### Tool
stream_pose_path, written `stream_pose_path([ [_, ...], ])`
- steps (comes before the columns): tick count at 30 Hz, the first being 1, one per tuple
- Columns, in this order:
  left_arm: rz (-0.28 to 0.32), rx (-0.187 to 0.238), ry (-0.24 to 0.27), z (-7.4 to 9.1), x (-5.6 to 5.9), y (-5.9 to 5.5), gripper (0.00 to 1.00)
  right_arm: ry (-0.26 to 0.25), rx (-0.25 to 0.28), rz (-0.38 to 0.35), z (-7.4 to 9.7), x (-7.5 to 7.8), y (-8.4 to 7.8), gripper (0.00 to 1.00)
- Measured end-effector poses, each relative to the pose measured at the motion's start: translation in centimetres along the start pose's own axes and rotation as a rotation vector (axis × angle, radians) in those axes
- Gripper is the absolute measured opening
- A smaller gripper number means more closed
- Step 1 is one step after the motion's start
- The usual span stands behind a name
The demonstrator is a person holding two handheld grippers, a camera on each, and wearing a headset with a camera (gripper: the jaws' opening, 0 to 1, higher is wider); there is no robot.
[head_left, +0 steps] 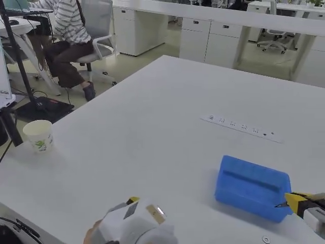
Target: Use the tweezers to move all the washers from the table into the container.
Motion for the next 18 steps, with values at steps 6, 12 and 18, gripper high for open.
stream_pose_path([
  [6,0.005,0.001,0.005,0.0,-0.1,0.0,0.88,0.009,-0.024,0.001,0.2,-0.5,-1.1,0.03],
  [12,0.003,0.000,0.003,-0.1,-0.1,-0.1,0.88,0.012,-0.055,-0.004,0.0,-0.6,-2.2,0.03],
  [18,0.004,-0.005,0.001,-0.1,-0.1,-0.1,0.88,0.025,-0.097,-0.002,-0.7,-0.9,-3.3,0.03],
])
Point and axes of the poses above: the centre of the closed fingertips' face, and the gripper's own axes: z roughly backward along the fingers, x roughly to its right, y roughly out of its top, the point moved 6 cm from there along z, roughly backward along the fingers, and after that the axes turned 3 degrees about -x, right-handed, at the moved point
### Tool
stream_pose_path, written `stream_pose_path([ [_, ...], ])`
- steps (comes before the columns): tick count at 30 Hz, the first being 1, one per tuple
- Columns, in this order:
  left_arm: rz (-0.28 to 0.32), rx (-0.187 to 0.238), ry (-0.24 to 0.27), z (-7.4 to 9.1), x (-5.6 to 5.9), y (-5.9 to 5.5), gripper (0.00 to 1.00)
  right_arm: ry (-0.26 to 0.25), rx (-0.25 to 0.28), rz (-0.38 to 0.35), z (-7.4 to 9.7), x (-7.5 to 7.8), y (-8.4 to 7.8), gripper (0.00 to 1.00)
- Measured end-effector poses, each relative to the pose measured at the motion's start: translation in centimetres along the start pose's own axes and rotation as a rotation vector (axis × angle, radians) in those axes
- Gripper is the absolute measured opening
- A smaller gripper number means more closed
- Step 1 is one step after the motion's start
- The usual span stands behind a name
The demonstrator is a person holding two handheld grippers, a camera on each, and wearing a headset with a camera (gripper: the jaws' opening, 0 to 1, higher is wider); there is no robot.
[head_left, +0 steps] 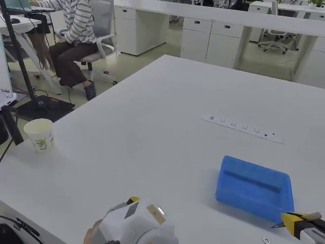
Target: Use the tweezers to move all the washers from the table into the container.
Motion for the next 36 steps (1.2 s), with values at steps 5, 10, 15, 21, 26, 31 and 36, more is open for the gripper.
stream_pose_path([
  [5,0.002,-0.003,0.001,0.0,0.0,0.0,0.88,0.004,-0.025,-0.004,-0.4,-0.1,-0.6,0.03],
  [10,0.002,-0.007,0.000,0.1,0.0,-0.1,0.88,0.001,-0.045,-0.002,-0.6,0.0,-1.1,0.03],
  [15,0.000,-0.012,-0.001,0.1,0.0,-0.1,0.88,-0.007,-0.060,-0.011,-0.8,0.3,-1.4,0.03],
  [21,0.003,-0.012,0.000,0.1,0.0,-0.1,0.87,-0.005,-0.081,0.001,-1.1,0.3,-1.7,0.03],
  [26,0.003,-0.014,0.001,0.0,0.0,-0.1,0.87,-0.013,-0.109,0.010,-1.1,0.4,-2.2,0.03],
  [31,-0.001,-0.018,-0.002,0.0,0.1,-0.1,0.87,-0.016,-0.113,-0.001,-1.1,0.4,-2.3,0.03],
  [36,0.006,-0.019,-0.001,0.0,0.0,-0.2,0.87,-0.016,-0.109,0.004,-1.4,0.4,-1.8,0.03],
])
Point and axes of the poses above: the centre of the closed fingertips' face, and the gripper's own axes: z roughly backward along the fingers, x roughly to its right, y roughly out of its top, the point moved 6 cm from there along z, roughly backward along the fingers, and after that the axes turned 3 degrees about -x, right-handed, at the moved point
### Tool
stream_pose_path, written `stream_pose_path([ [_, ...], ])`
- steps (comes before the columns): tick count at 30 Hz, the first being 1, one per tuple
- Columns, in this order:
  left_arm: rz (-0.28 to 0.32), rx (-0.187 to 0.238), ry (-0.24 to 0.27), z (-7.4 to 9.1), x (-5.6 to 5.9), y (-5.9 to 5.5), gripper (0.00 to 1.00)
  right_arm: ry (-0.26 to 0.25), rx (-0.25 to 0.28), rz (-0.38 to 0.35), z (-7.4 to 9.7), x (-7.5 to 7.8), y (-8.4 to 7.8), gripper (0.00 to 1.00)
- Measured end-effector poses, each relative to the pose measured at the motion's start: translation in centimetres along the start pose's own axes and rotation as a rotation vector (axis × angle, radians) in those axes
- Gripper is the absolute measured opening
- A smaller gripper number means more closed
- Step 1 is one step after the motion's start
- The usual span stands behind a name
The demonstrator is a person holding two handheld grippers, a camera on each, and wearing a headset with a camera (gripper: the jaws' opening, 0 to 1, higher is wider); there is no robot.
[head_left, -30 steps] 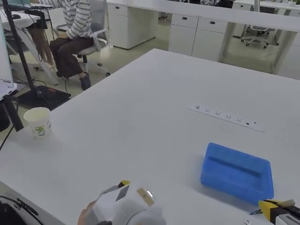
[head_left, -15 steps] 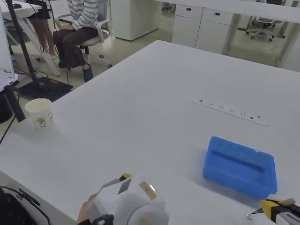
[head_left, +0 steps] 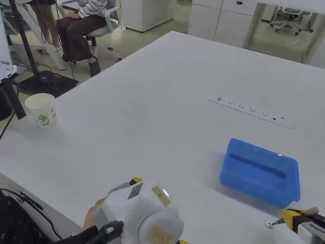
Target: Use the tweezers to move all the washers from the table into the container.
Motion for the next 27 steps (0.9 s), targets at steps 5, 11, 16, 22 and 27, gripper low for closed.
stream_pose_path([
  [5,0.003,-0.001,0.003,0.0,-0.1,0.0,0.87,-0.007,-0.012,0.007,-0.3,-0.1,-0.2,0.03],
  [11,0.005,0.001,0.003,0.0,-0.1,0.0,0.87,-0.010,-0.023,0.021,-0.5,0.0,0.1,0.03],
  [16,0.008,0.000,0.006,0.0,-0.2,-0.1,0.87,-0.016,-0.034,0.035,-0.8,0.1,0.4,0.03],
  [22,0.007,-0.002,0.007,0.0,-0.2,-0.1,0.87,-0.020,-0.064,0.085,-1.2,0.1,0.8,0.04],
  [27,0.005,-0.005,0.008,0.0,-0.2,-0.2,0.87,-0.013,-0.083,0.147,-1.7,-0.2,1.3,0.03],
])
Point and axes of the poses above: the centre of the closed fingertips' face, and the gripper's own axes: z roughly backward along the fingers, x roughly to its right, y roughly out of its top, the point moved 6 cm from there along z, roughly backward along the fingers, and after that the axes turned 3 degrees about -x, right-handed, at the moved point
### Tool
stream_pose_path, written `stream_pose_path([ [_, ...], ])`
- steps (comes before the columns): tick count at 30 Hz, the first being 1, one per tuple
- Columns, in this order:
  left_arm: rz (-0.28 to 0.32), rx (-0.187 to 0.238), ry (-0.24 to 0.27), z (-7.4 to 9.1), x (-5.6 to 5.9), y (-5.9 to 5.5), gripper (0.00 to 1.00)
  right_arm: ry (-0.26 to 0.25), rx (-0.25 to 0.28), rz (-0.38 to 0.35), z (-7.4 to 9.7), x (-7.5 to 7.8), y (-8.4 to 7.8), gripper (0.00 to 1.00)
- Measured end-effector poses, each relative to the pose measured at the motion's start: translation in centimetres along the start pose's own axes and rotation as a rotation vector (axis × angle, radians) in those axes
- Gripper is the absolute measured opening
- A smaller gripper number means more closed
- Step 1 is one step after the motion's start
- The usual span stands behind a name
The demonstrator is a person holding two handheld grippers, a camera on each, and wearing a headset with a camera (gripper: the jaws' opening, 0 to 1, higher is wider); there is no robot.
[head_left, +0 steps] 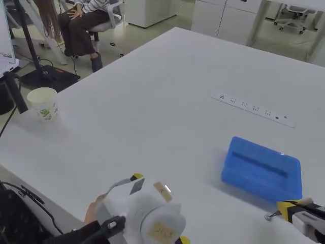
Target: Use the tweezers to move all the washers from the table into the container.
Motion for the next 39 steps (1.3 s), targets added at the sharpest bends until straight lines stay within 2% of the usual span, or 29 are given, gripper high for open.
stream_pose_path([
  [4,-0.005,-0.003,-0.004,0.0,0.1,0.0,0.87,-0.002,-0.016,0.052,-0.5,-0.1,0.6,0.03],
  [11,-0.008,-0.010,-0.006,-0.1,0.1,0.0,0.87,0.008,-0.033,0.081,-1.5,0.8,1.1,0.03],
  [16,-0.007,-0.012,-0.005,-0.1,0.1,-0.1,0.86,0.005,-0.020,0.051,-1.6,1.2,0.7,0.03],
  [17,-0.006,-0.013,-0.006,-0.1,0.1,-0.1,0.86,0.009,-0.033,0.045,-1.8,1.1,0.3,0.04],
  [20,-0.011,-0.016,-0.007,-0.1,0.2,-0.1,0.86,0.002,-0.028,0.043,-1.7,1.1,-0.3,0.03],
  [23,-0.011,-0.018,-0.008,-0.1,0.2,-0.1,0.86,0.003,-0.002,0.044,-1.4,0.6,-0.5,0.03],
  [27,-0.014,-0.019,-0.008,-0.1,0.2,-0.1,0.86,0.010,0.003,0.017,-1.5,0.9,-0.2,0.02],
  [31,-0.012,-0.018,-0.006,-0.1,0.2,-0.1,0.86,0.026,0.014,-0.061,-1.4,1.0,-0.1,0.02],
  [39,-0.007,-0.006,-0.007,0.0,0.2,0.0,0.87,0.028,0.005,-0.053,-1.1,0.2,0.0,0.01],
])
Point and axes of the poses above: the centre of the closed fingertips' face, and the gripper's own axes: z roughly backward along the fingers, x roughly to its right, y roughly out of its top, the point moved 6 cm from there along z, roughly backward along the fingers, and after that the axes turned 3 degrees about -x, right-handed, at the moved point
